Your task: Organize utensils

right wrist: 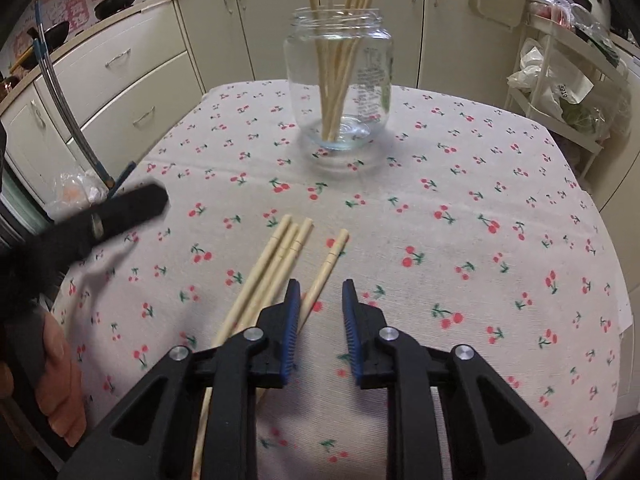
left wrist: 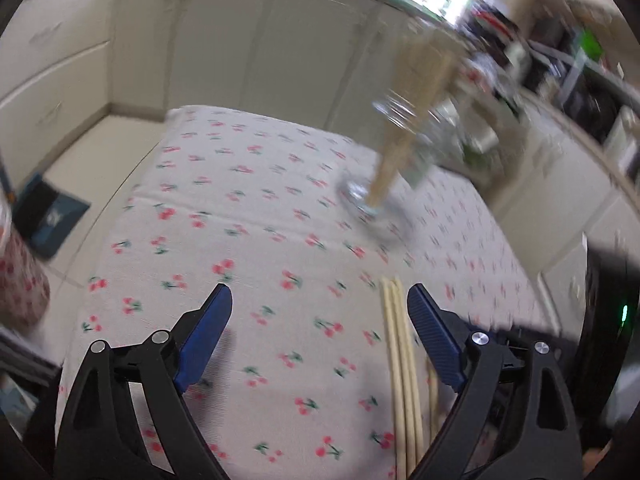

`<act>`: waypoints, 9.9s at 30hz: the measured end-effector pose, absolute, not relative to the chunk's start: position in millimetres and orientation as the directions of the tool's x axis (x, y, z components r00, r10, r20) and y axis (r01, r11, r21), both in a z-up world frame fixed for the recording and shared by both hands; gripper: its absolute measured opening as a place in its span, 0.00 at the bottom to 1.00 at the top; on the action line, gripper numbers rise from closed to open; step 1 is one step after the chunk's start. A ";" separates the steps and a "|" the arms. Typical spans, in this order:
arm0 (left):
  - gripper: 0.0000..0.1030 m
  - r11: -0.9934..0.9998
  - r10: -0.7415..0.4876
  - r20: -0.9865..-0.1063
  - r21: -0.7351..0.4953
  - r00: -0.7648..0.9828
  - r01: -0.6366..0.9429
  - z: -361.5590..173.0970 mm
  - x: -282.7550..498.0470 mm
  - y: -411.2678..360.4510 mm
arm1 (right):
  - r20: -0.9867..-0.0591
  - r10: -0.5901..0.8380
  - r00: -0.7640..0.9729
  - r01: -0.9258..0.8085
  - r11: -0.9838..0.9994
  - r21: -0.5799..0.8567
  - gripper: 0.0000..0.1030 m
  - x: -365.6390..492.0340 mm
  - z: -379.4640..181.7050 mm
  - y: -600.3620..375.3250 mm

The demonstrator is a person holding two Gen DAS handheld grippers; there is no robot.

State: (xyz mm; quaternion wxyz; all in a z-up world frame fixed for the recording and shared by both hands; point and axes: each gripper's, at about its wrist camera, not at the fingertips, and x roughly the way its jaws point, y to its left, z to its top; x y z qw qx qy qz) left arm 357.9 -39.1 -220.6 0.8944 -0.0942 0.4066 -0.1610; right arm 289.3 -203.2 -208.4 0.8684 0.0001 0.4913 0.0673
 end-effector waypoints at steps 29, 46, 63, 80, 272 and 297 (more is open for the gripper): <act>0.31 0.963 -0.151 -0.834 -0.002 0.531 0.271 -236.9 382.8 -103.6 | -0.827 0.222 0.516 -0.099 0.975 0.200 0.15 287.0 -211.6 -240.6; 0.05 0.953 -0.280 -0.807 -0.170 0.520 0.250 -224.3 396.4 -86.0 | -0.834 0.199 0.515 -0.142 0.979 0.146 0.06 292.7 -212.4 -232.7; 0.05 0.856 -0.426 -0.227 -0.414 0.876 0.309 -66.5 435.6 -55.3 | -0.819 0.257 0.513 -0.089 0.965 0.247 0.06 292.5 -213.6 -247.0; 0.05 0.904 -0.391 -0.178 -0.260 0.903 0.341 -29.9 462.4 -89.2 | -0.813 0.282 0.510 -0.076 0.956 0.284 0.06 293.0 -214.8 -250.7; 0.05 0.941 -0.273 -0.826 -0.123 0.493 0.315 -240.3 381.0 -107.7 | -0.860 0.149 0.488 -0.138 0.986 0.093 0.14 287.2 -209.9 -233.3; 0.05 0.851 -0.378 -0.129 -0.439 0.917 0.289 -63.1 449.7 -68.1 | -0.810 0.309 0.498 -0.025 0.939 0.342 0.06 289.7 -215.8 -262.3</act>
